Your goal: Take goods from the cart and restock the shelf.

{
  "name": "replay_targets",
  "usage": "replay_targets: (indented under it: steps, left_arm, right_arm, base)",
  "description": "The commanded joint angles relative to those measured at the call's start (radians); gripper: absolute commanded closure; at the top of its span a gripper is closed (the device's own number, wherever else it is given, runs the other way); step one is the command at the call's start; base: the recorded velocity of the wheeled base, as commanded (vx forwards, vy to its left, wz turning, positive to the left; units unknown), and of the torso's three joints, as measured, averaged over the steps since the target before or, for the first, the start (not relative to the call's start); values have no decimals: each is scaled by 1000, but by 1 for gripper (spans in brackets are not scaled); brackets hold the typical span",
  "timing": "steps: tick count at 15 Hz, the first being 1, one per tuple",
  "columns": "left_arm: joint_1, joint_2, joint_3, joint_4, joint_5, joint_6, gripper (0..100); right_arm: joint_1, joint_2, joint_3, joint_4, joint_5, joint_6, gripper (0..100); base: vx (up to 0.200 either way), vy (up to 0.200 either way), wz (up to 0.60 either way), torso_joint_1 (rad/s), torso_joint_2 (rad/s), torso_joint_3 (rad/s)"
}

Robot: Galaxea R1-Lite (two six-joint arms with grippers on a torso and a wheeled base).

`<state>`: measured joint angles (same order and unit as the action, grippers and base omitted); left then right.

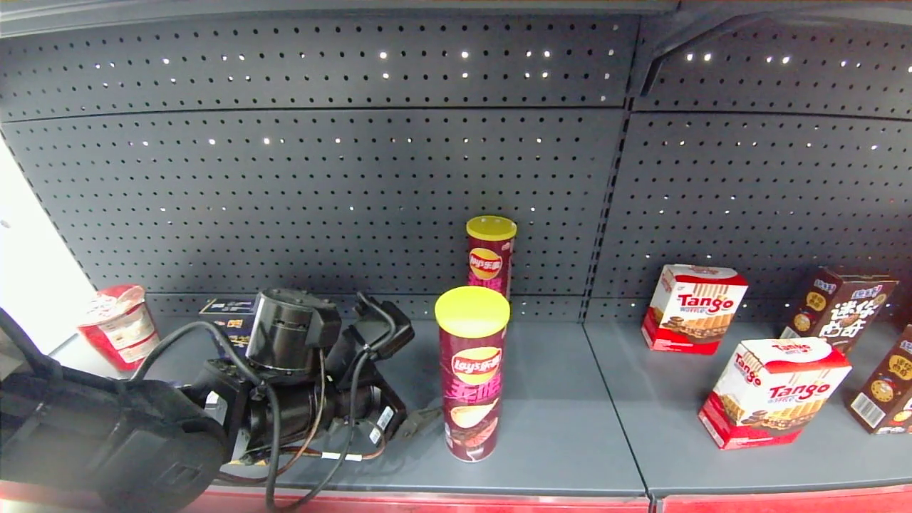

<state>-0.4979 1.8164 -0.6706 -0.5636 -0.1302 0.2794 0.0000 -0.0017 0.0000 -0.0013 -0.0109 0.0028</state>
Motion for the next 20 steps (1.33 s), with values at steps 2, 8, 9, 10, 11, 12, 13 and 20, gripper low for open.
replay_targets:
  steps: [2,8,9,10,11,12,13,20]
  left_arm:
    - [-11,4,-17,2,6,-2,0]
    - [-48,23,-47,7,32,-3,0]
    - [-54,26,-49,7,37,-6,0]
    - [-59,27,-52,7,38,-6,0]
    - [-59,27,-52,7,38,-6,0]
    - [-59,27,-52,7,38,-6,0]
    - [-59,27,-53,7,38,-6,0]
    - [-68,32,-50,7,44,-6,0]
  right_arm:
    - [0,2,0,0,0,0,0]
    - [0,2,0,0,0,0,0]
    - [0,2,0,0,0,0,0]
    - [0,2,0,0,0,0,0]
    - [0,2,0,0,0,0,0]
    - [0,2,0,0,0,-1,0]
    - [0,2,0,0,0,0,0]
    - [0,2,0,0,0,0,0]
  base:
    - [0,0,0,0,0,0]
    - [0,0,0,0,0,0]
    - [0,0,0,0,0,0]
    - [0,0,0,0,0,0]
    - [0,0,0,0,0,0]
    - [0,0,0,0,0,0]
    - [0,0,0,0,0,0]
    - [0,0,0,0,0,0]
